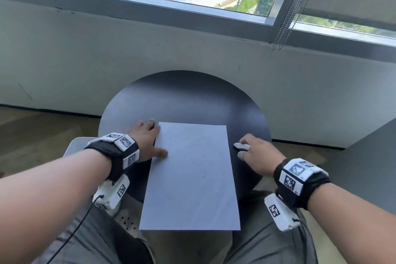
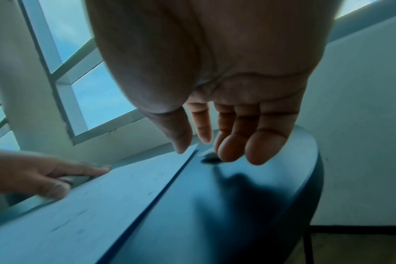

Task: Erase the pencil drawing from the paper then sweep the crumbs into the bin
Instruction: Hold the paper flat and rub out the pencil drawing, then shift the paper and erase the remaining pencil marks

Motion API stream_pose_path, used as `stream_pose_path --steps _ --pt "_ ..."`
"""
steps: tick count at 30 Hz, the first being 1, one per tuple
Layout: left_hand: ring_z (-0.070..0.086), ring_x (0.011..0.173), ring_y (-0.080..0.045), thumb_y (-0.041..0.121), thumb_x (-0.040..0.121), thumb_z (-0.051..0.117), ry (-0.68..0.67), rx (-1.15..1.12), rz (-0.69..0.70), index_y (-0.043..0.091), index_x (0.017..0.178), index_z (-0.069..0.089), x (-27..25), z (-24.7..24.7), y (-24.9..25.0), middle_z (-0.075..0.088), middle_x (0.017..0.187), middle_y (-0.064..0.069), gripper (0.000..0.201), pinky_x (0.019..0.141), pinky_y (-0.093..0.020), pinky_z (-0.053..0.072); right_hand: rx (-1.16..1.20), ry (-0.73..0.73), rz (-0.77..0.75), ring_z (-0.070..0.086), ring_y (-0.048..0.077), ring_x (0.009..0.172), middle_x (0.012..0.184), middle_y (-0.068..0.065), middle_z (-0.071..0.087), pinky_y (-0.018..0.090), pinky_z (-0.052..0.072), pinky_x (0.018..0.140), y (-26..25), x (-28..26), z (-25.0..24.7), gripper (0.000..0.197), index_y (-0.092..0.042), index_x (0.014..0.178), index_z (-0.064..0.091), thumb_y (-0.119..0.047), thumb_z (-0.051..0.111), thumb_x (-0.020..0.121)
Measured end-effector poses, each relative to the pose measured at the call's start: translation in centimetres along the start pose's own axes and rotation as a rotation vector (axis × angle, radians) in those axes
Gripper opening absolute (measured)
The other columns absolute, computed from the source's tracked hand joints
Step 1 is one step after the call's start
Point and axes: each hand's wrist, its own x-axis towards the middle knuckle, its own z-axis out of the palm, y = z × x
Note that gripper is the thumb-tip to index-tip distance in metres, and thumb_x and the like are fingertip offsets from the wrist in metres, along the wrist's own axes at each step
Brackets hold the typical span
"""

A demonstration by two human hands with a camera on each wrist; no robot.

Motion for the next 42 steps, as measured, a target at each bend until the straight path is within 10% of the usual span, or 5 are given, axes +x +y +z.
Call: stream_pose_path --steps 7,12,20,28,42 --pt "0.044 0.123 -0.023 0.051 0.085 0.066 0.159 -0.057 0.056 0.027 0.115 0.061 -0.3 0.7 0.5 0.048 0.129 0.004 0.038 0.097 -0.035 0.042 0.092 -0.037 -0.054 0.055 0.02 0.099 0.108 -0.001 0.059 0.035 0.046 0.088 -2.3 -0.5 1.9 0.019 -0.021 0.106 0.054 -0.034 0.058 0.093" --pt "0.063 0.082 -0.032 0.039 0.071 0.08 0.189 -0.717 -0.067 0.015 0.073 0.06 0.1 -1.3 -0.5 0.067 0.079 -0.008 0.032 0.069 -0.033 0.05 0.209 -0.088 0.025 0.063 0.025 0.089 0.109 0.003 0.061 0.039 0.056 0.078 -3.0 0.5 0.9 0.028 -0.019 0.112 0.057 -0.038 0.063 0.091" --pt "0.067 0.068 -0.016 0.016 0.057 0.091 0.208 -1.675 0.291 0.018 0.074 0.074 -4.3 -7.1 0.4 0.073 0.082 -0.002 0.024 0.059 -0.024 0.055 0.853 -0.102 -0.128 0.053 0.018 0.079 0.077 -0.008 0.056 0.028 0.041 0.06 -5.4 -0.4 -5.9 0.012 -0.029 0.077 0.068 -0.03 0.074 0.088" --pt "0.074 0.086 -0.017 0.051 0.061 0.088 0.42 -1.624 0.404 0.027 0.096 0.079 -7.4 -9.3 0.4 0.076 0.1 -0.004 0.044 0.071 -0.03 0.059 0.648 0.498 -0.47 0.064 0.014 0.073 0.084 0.003 0.069 0.035 0.053 0.068 -7.7 -2.5 -8.6 0.05 -0.014 0.092 0.075 -0.061 0.063 0.081" --pt "0.05 0.053 -0.014 0.007 0.089 0.068 0.338 -1.149 0.022 0.004 0.083 0.068 -4.9 -5.8 -1.5 0.063 0.064 0.0 0.008 0.046 -0.021 0.039 0.65 0.248 -0.342 0.059 0.011 0.059 0.07 -0.001 0.065 0.026 0.048 0.056 -4.7 -0.1 -7.2 0.019 -0.02 0.083 0.067 -0.033 0.062 0.095"
